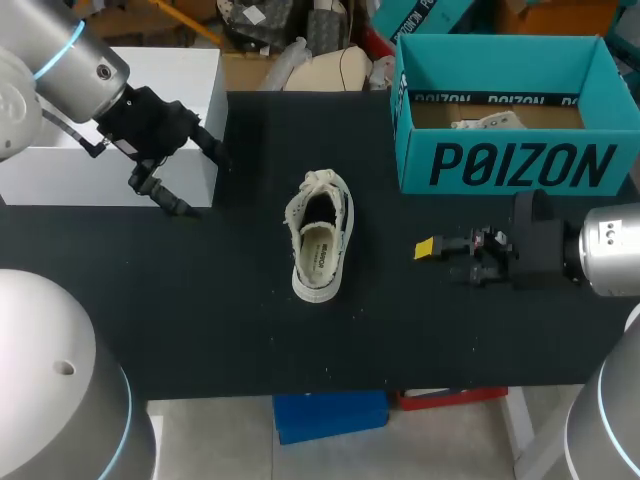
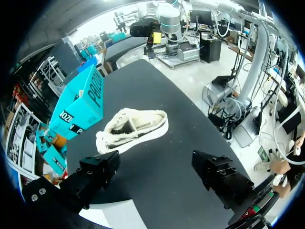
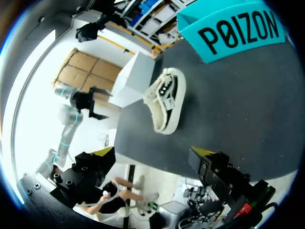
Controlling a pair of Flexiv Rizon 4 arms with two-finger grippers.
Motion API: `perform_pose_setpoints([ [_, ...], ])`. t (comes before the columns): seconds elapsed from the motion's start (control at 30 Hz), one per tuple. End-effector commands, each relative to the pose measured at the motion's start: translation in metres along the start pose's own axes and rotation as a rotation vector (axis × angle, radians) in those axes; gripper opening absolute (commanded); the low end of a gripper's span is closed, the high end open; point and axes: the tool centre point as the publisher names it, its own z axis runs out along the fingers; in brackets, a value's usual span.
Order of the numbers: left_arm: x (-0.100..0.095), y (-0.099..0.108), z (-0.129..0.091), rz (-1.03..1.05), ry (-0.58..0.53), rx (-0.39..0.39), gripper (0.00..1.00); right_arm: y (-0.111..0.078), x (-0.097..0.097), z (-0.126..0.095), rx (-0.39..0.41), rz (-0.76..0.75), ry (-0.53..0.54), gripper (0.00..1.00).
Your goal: Take the shoe out of the shoebox, open the shoe tongue, remove and reinsert the insole, then place the shoe into the shoebox
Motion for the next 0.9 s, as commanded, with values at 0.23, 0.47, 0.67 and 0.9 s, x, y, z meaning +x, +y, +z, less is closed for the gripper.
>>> perform_pose_setpoints([
  [0.23, 0.0, 0.0, 0.0, 0.0, 0.0, -0.003, 1.0, 0.0, 0.0, -0.001, 0.001, 0.001, -0.001, 1.0],
  [0.47, 0.0, 0.0, 0.0, 0.0, 0.0, -0.003, 1.0, 0.0, 0.0, -0.001, 0.001, 0.001, -0.001, 1.0],
  [0.67, 0.0, 0.0, 0.0, 0.0, 0.0, -0.003, 1.0, 0.0, 0.0, -0.001, 0.001, 0.001, -0.001, 1.0],
  [0.9, 0.0, 0.0, 0.0, 0.0, 0.0, -0.003, 1.0, 0.022, -0.012, 0.024, -0.032, 0.085, -0.025, 1.0],
])
